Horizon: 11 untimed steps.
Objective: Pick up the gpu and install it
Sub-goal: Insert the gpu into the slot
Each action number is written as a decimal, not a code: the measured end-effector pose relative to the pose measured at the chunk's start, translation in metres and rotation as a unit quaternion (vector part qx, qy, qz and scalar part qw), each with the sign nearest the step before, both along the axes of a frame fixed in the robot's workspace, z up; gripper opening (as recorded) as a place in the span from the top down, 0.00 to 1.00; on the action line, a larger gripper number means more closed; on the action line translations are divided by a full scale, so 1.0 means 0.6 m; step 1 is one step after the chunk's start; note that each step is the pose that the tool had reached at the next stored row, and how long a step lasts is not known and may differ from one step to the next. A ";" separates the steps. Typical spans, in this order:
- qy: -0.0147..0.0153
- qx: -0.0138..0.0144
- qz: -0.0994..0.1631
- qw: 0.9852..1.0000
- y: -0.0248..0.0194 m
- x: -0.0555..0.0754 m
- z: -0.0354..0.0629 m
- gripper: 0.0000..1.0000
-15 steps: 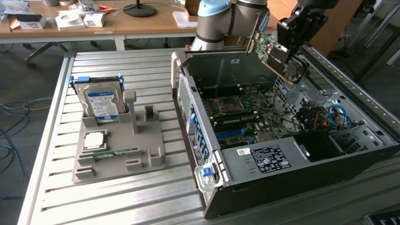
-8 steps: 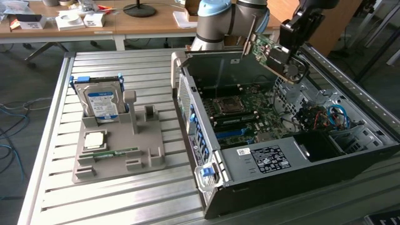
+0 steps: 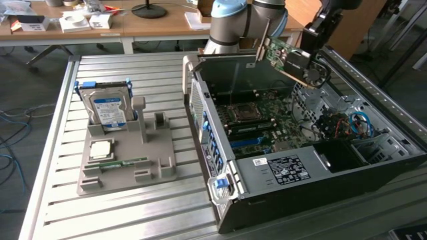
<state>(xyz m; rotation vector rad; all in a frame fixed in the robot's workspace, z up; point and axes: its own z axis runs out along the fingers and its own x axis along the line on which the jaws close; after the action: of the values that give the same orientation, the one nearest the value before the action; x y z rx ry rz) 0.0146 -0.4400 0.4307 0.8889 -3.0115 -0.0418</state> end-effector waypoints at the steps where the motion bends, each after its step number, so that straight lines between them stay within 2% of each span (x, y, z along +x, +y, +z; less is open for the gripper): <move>1: 0.000 0.000 0.009 1.000 0.0000 0.000 0.000 0.74; 6: 0.000 0.000 0.052 0.999 0.0000 0.000 -0.001 0.74; 11: 0.000 0.000 0.097 0.995 0.0000 0.000 -0.001 0.74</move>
<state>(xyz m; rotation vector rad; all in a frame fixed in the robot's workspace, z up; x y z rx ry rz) 0.0146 -0.4400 0.4299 1.1767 -2.9083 -0.0413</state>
